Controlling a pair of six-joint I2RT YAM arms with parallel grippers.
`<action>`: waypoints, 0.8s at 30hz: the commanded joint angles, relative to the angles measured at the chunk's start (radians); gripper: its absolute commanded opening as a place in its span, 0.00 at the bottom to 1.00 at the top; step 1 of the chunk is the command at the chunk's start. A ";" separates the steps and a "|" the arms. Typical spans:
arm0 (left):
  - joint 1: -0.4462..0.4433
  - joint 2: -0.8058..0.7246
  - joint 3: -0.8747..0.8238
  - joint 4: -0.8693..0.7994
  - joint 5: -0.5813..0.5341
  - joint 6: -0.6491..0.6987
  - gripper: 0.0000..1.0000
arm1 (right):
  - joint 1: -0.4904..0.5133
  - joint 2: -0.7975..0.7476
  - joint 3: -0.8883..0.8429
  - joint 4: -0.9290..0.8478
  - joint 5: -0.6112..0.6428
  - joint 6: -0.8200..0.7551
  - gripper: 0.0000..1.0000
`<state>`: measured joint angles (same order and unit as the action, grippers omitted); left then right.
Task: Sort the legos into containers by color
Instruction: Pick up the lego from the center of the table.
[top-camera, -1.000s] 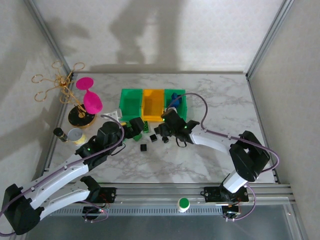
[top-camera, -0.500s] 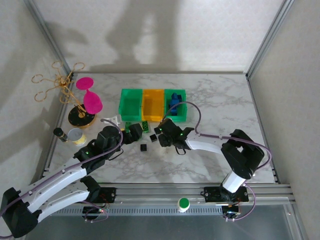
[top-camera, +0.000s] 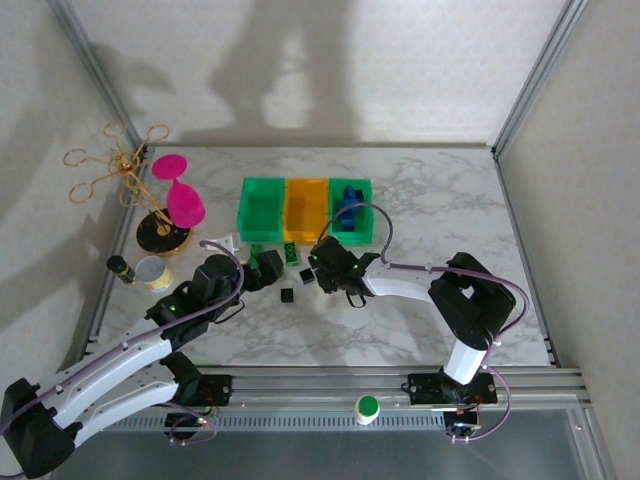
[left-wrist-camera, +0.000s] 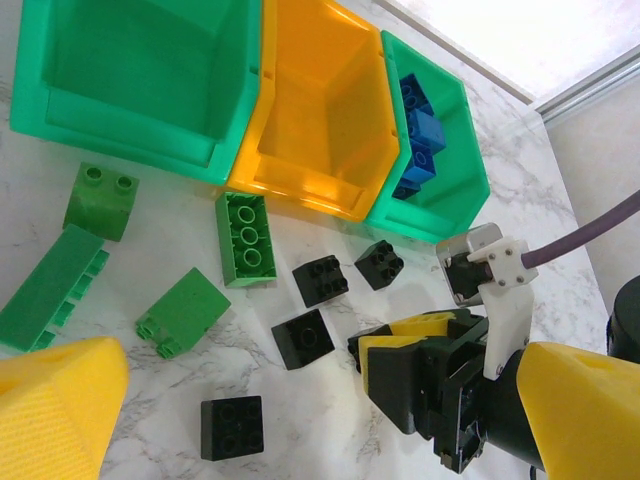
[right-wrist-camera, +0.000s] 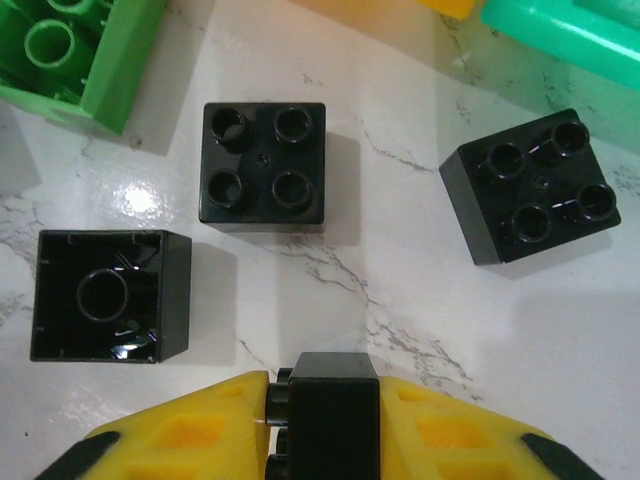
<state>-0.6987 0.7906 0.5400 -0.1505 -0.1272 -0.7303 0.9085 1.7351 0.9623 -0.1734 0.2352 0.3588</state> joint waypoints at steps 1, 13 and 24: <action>-0.007 -0.013 -0.004 -0.012 -0.019 -0.004 1.00 | 0.009 0.004 0.023 -0.011 0.010 0.009 0.27; -0.003 -0.014 0.011 0.005 -0.046 0.013 1.00 | 0.005 -0.092 0.121 -0.104 0.018 0.041 0.26; 0.023 0.003 0.034 0.053 -0.077 0.041 0.99 | -0.057 0.071 0.402 -0.125 -0.011 0.067 0.27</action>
<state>-0.6888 0.7914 0.5419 -0.1307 -0.1654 -0.7181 0.8783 1.7355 1.2881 -0.2771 0.2356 0.4080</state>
